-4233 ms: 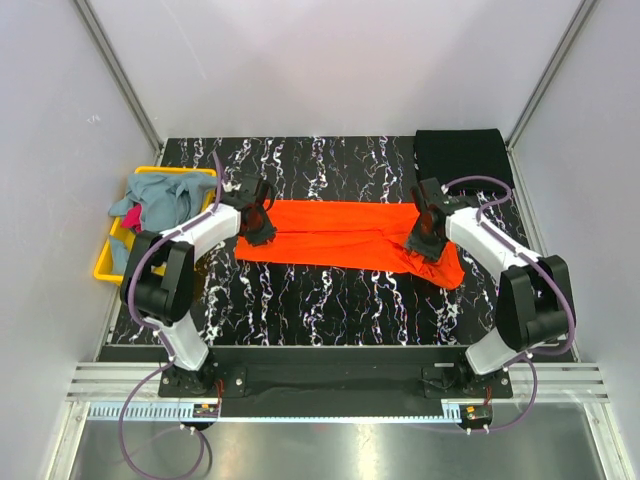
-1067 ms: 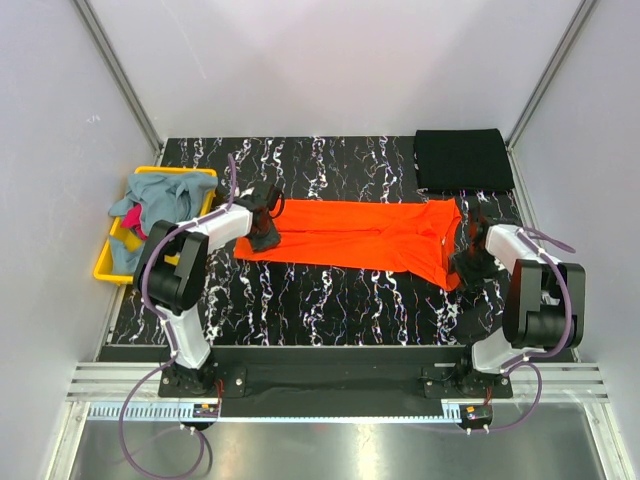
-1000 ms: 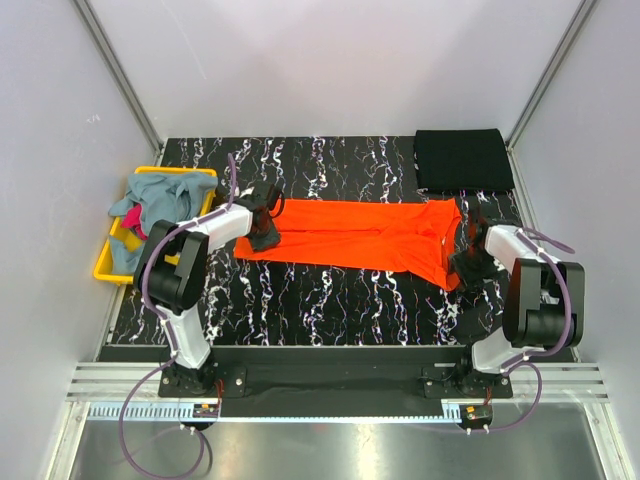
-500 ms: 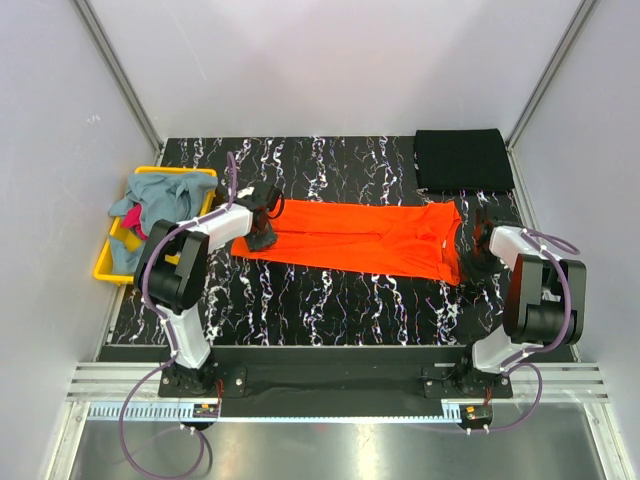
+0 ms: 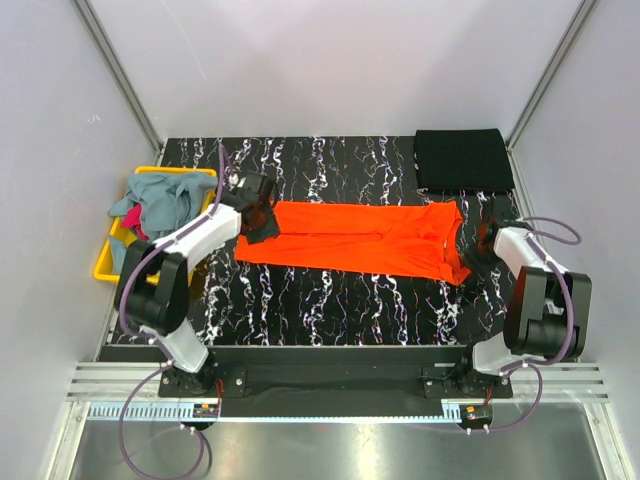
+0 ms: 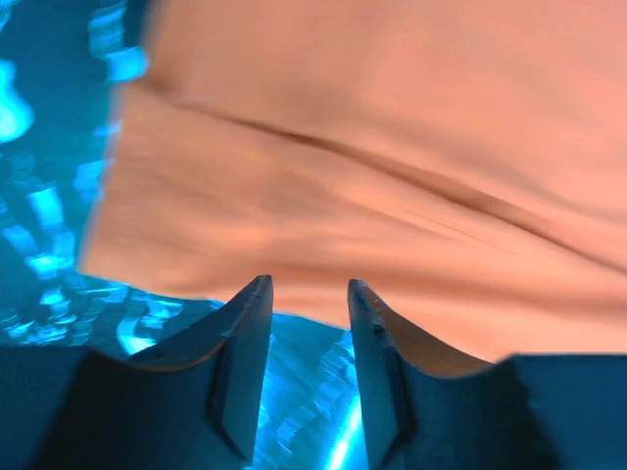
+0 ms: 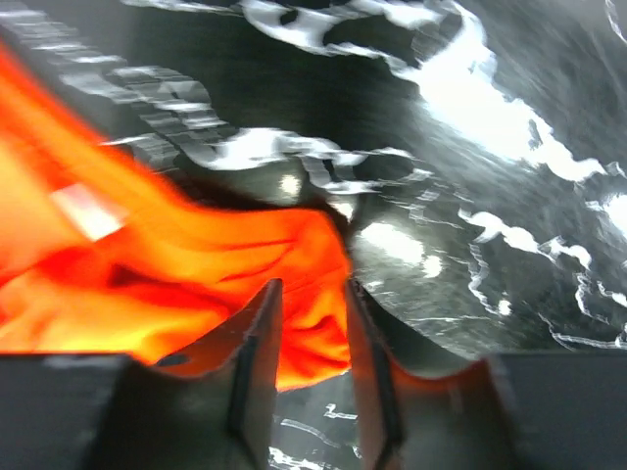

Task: Fold and stack the t-shirts
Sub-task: Fold the tshirt

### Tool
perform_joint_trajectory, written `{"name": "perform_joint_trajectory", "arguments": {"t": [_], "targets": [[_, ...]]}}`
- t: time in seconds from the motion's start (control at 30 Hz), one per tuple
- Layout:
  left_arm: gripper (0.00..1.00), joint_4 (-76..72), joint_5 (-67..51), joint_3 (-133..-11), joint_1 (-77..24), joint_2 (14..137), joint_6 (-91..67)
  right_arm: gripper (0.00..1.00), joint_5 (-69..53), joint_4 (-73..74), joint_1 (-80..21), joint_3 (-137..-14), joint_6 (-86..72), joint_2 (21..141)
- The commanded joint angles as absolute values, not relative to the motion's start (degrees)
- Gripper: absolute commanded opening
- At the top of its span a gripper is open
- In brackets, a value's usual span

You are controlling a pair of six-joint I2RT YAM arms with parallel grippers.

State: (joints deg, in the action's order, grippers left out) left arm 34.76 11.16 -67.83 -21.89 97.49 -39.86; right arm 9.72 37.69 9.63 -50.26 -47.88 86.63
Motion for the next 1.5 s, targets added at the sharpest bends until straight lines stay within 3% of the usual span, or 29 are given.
{"name": "perform_joint_trajectory", "arguments": {"t": [0.0,0.1,0.2,0.33,0.67,0.83,1.47], "targets": [[0.45,24.04,-4.28,-70.23,-23.46,89.92,-32.44,0.41,4.09,32.72,9.93,-54.66,-37.99,81.83],[0.55,13.76,-16.41,-69.26,-25.22,89.38,-30.15,0.54,-7.68,26.75,8.88,-55.98,-30.69,80.86],[0.56,10.91,-21.61,-75.04,-27.85,94.99,-28.74,0.61,-16.31,22.26,5.81,-57.83,-22.35,83.56],[0.51,6.95,-26.01,-83.22,-31.1,104.31,-30.05,0.65,-16.44,22.41,3.78,-60.91,-12.24,88.41],[0.55,9.14,-27.51,-104.12,-35.95,124.69,-27.16,0.63,-22.5,12.15,3.78,-57.04,-8.35,91.14],[0.55,10.89,-26.46,-111.51,-37.44,131.21,-27.07,0.59,-19.78,11.69,3.78,-57.39,-7.3,92.11],[0.49,12.13,-25.93,-119.97,-40.61,141.94,-29.88,0.52,-20.39,11.69,3.69,-59.15,-7.38,94.66]]}}
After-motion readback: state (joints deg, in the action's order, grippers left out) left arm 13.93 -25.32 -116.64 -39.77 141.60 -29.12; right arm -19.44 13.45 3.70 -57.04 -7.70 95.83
